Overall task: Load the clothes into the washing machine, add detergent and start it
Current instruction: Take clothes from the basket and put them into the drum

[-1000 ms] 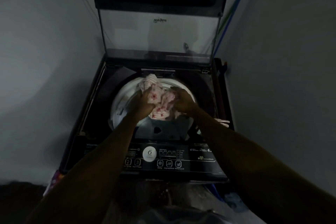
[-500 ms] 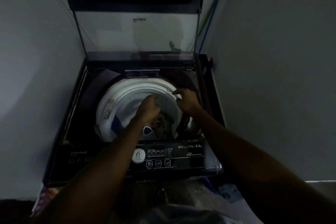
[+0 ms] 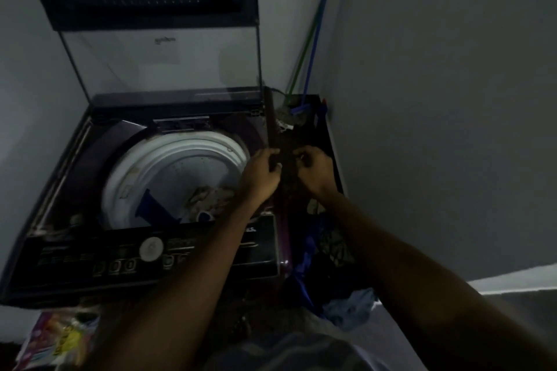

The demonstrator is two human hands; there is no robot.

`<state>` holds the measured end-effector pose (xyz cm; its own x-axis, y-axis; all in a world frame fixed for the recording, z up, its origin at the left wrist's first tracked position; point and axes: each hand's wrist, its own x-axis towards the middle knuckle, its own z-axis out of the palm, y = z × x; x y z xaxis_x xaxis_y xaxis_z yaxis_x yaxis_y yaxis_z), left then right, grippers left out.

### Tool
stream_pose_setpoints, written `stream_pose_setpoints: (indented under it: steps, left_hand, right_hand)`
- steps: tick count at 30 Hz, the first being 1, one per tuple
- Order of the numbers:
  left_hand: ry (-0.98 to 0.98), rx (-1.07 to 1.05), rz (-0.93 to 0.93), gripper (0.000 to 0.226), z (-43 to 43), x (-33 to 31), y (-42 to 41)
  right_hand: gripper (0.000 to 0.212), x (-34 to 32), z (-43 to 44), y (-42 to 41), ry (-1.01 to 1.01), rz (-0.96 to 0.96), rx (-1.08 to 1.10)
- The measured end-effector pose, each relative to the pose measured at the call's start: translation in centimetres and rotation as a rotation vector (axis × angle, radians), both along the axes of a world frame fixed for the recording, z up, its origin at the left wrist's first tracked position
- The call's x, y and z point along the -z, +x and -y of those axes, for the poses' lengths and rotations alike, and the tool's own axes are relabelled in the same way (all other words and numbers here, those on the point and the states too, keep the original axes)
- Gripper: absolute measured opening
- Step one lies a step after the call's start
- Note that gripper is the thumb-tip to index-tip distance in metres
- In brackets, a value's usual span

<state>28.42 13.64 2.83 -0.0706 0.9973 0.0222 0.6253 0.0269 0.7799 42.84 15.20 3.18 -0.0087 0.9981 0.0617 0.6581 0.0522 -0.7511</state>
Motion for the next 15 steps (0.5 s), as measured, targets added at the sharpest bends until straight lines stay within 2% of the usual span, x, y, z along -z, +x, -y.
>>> stream_pose_setpoints:
  steps: [7,15]
  left_hand:
    - [-0.005,0.064,-0.046,0.036,2.3,-0.3,9.7]
    - [-0.195,0.099,-0.045,0.036,3.4,1.9,14.2]
  right_hand:
    - [0.021,3.3,1.8,9.7,-0.094,0.011,-0.023]
    - [0.023,7.2,3.3,15.4,-0.213,-0.009,-0.006]
